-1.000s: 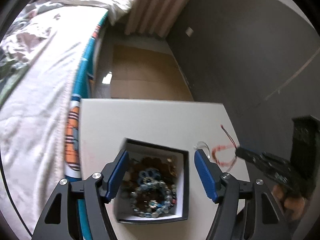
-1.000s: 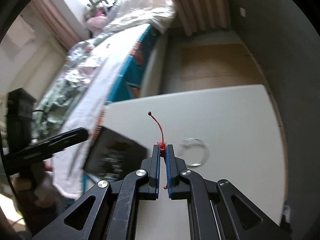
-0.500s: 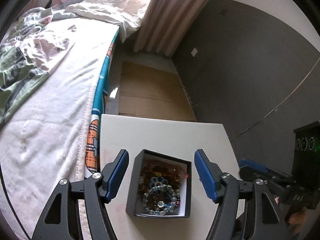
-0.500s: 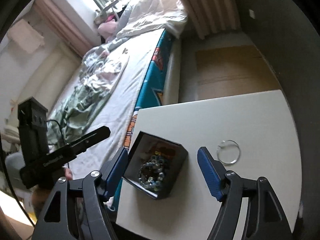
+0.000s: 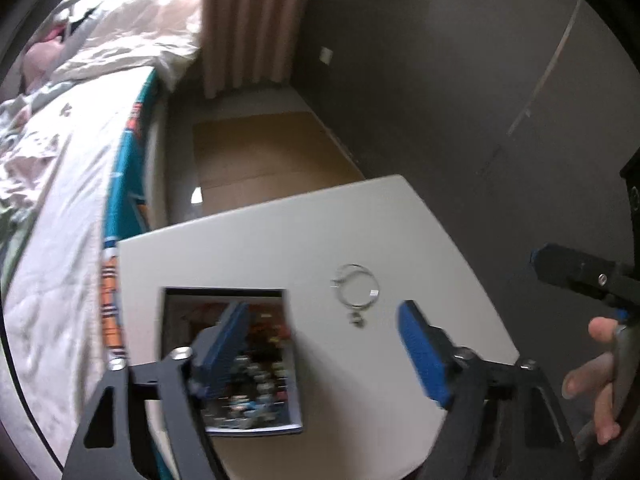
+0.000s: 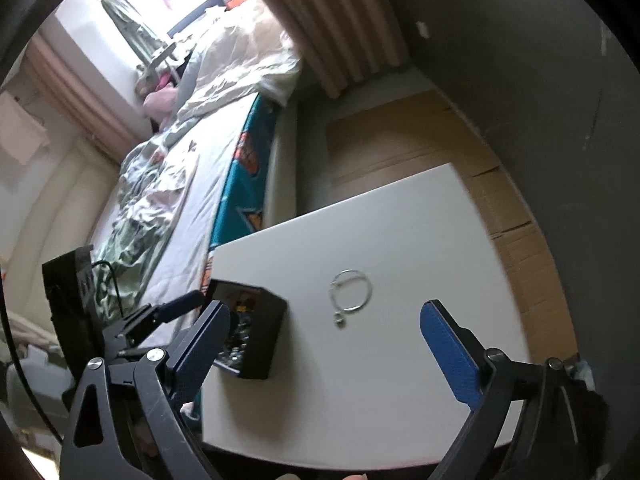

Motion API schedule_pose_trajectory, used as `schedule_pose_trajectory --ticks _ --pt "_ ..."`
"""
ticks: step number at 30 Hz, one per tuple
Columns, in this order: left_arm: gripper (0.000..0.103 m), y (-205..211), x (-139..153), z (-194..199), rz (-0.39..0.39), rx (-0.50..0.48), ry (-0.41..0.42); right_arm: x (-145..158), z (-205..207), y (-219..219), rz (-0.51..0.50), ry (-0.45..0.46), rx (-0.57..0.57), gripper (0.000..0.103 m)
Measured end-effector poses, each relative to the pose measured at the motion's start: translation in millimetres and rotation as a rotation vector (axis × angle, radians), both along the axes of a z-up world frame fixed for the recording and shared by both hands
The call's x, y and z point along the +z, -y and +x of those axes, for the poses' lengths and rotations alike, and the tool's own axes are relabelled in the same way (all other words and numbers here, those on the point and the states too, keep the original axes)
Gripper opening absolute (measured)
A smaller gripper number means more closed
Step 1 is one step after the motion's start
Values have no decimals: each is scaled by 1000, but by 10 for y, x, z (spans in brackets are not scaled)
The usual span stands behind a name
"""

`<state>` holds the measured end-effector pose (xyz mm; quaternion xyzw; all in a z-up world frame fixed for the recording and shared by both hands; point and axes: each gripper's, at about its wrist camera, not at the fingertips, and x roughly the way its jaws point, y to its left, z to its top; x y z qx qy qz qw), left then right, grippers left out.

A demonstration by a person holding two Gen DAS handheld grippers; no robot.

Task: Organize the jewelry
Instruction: 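Grasp the small silver ring with the left gripper while the right moves to the silver bangle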

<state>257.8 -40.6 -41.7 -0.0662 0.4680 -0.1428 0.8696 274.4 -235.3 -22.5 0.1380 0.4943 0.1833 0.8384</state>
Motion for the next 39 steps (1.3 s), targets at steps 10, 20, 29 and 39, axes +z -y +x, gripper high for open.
schedule_pose_trajectory --ticks 10,20,29,39 --pt "80 556 -353 202 80 -47 -122 -301 82 533 -70 -43 -62 96" --pt "42 766 -777 515 158 -33 -248 -505 154 959 -44 -55 -142 81" --pt "35 908 -1024 622 249 -45 -269 -749 339 992 -44 -117 -129 81" --pt "12 856 -1013 568 248 -53 -260 -836 412 885 -67 -139 -116 80"
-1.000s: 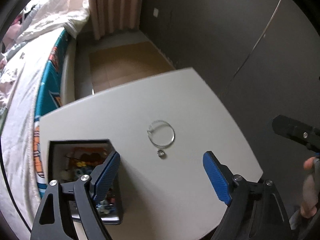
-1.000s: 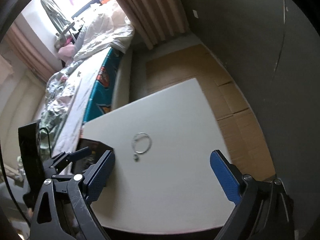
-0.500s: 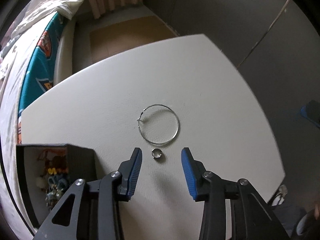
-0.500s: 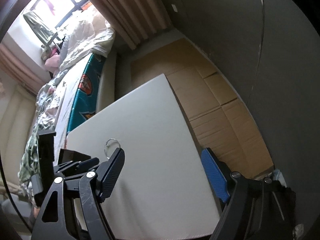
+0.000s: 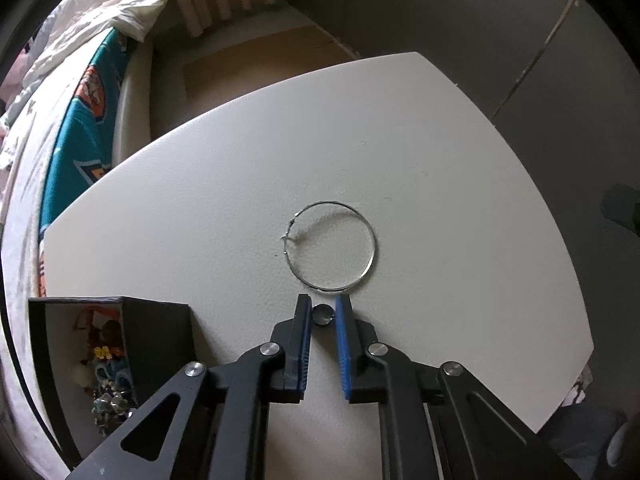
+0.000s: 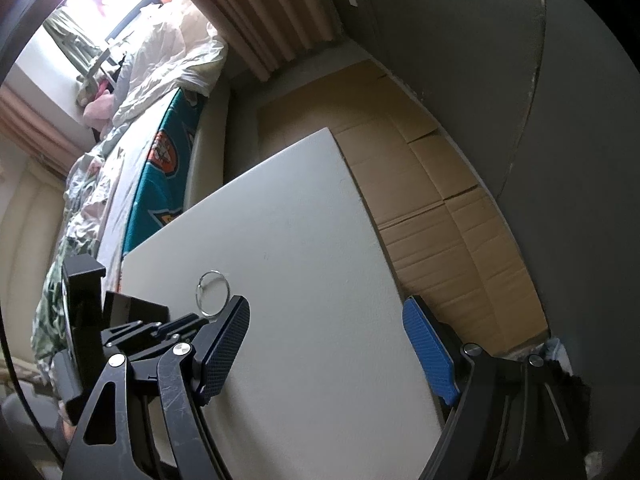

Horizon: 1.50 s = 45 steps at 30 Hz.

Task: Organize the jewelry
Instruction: 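Grasp the small silver ring with the left gripper while the right moves to the silver bangle, then drop the ring into the box with the left gripper while the right grasps the silver bangle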

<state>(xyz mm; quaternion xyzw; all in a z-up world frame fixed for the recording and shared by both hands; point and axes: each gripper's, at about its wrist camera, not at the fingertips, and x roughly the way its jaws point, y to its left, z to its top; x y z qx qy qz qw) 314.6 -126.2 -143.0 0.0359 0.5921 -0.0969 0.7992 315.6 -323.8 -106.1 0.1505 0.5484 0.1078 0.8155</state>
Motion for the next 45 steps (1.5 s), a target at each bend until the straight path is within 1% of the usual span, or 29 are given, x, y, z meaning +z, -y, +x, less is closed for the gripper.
schedule_pose_trajectory --ticks 3,9,15,21,25,28,34,38,42,43,45 --pt "12 -31 39 1 -29 0 -2 -15 18 -64 3 -4 7 80" --pt "12 -278 341 11 -98 40 69 -31 54 -255 35 -1 38 80" --pt "12 -500 541 -29 -153 92 112 -98 124 -482 122 -19 71 80" --pt "12 -745 693 -45 -197 121 145 -206 224 -819 207 -54 118 81" --pt "12 -919 714 -56 -219 148 151 -342 304 -1043 246 -97 139 81" --pt "12 -1034 711 -87 -225 163 152 -436 346 -1160 244 -121 144 81" --pt "12 -1248 719 -128 -240 193 157 -570 405 -1362 279 -163 162 81" --pt "12 -1307 689 -127 -242 196 151 -618 429 -1486 277 -177 175 80" --pt "12 -1353 663 -142 -254 194 141 -644 448 -1540 237 -198 172 79" --pt "12 -1364 659 -146 -257 195 140 -634 447 -1541 214 -202 169 79" --pt "12 -1393 653 -151 -263 199 137 -598 439 -1532 122 -188 157 79"
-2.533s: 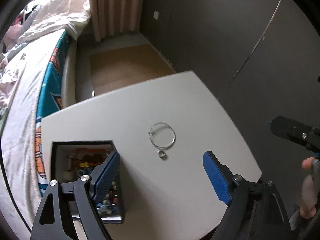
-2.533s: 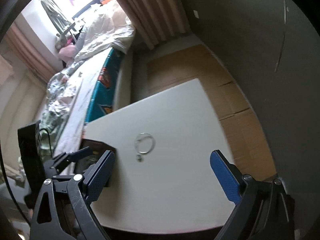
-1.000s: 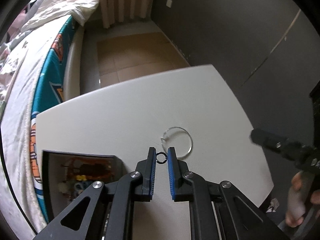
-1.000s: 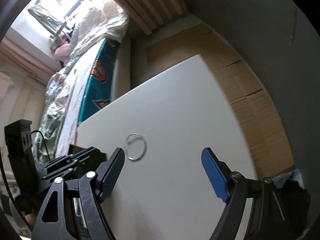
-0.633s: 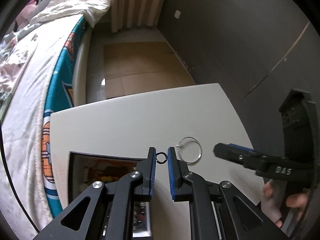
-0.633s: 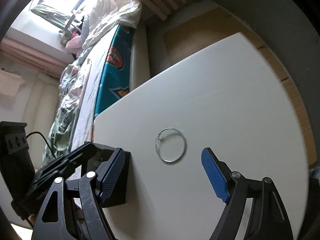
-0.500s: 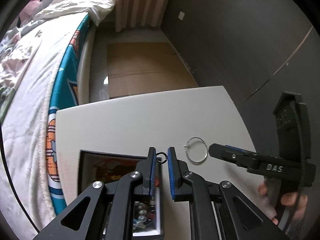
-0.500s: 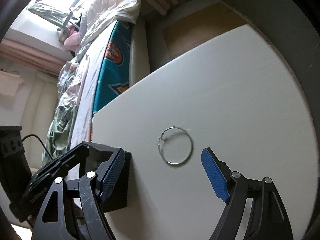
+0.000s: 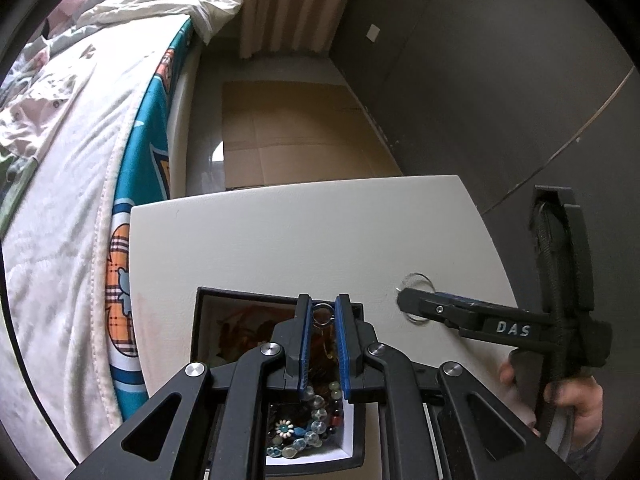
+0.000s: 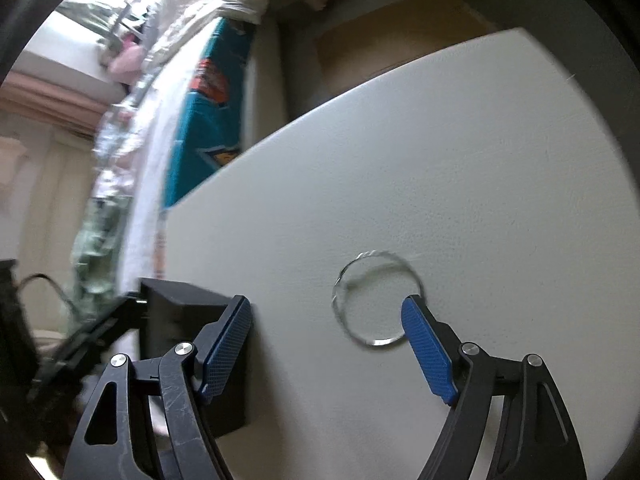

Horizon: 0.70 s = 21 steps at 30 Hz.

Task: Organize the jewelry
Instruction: 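Drop the ring into the box with the left gripper while the right grasps the silver bangle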

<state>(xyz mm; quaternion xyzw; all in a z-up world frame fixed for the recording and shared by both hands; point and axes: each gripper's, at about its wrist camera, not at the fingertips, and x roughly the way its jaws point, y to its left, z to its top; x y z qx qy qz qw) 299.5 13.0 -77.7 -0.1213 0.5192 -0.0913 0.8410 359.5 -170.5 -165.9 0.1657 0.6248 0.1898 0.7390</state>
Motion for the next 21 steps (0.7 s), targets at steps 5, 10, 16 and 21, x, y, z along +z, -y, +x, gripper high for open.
schedule_pose_trajectory --ticks 5,10,16,21 --pt "12 -42 -42 5 -11 5 -11 38 -35 42 -180 47 -5 77" --pt "12 -63 -31 -15 -11 2 -6 64 -57 -17 -314 96 29 41" --pt "12 -93 -67 -57 -2 5 -19 66 -52 -179 -393 130 63 28" --pt "12 -145 -151 -79 1 6 -50 82 -95 -279 -455 147 91 5"
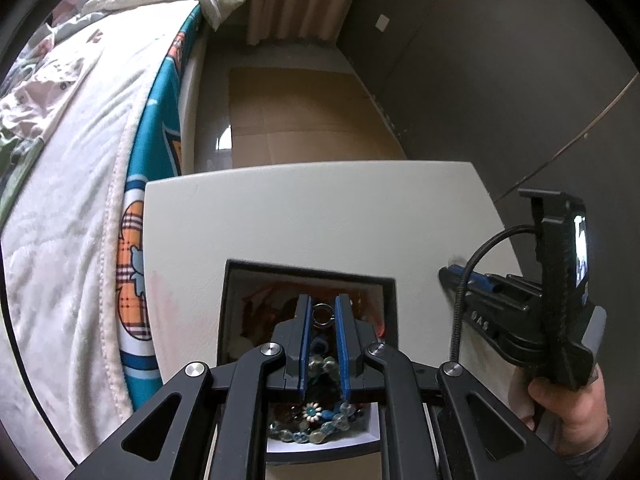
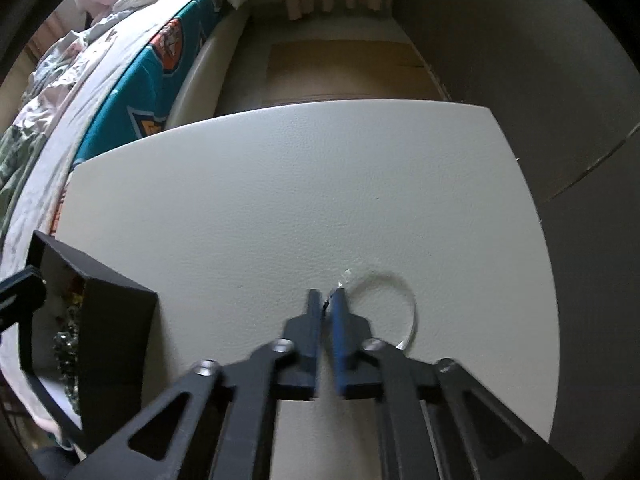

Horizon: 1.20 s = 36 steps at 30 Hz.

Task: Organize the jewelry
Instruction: 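Drop the ring into the box with the left gripper while the right grasps the silver bangle, then carry the silver bangle into the box and open the right gripper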

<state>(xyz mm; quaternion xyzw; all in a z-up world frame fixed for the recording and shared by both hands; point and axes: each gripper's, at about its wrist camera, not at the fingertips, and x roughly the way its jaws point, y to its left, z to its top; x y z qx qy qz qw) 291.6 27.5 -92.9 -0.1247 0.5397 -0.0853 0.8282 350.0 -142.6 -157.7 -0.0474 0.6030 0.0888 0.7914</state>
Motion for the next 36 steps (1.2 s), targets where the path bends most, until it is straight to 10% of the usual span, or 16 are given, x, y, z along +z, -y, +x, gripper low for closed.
schedule_pose_trajectory --ticks 7,9,11,13,36 --pt "13 -120 12 9 -69 16 2 209 -97 16 104 41 9 4" --pt "25 -164 31 6 -93 27 0 316 -136 24 152 62 13 4" --pt "65 -203 67 -12 -102 43 13 446 -194 1 201 85 27 4" --pt "72 -238 126 -36 -103 63 44 542 -236 -31 246 99 46 4" --pt "72 -750 192 -257 -38 145 77 849 -617 -848 428 180 251 4"
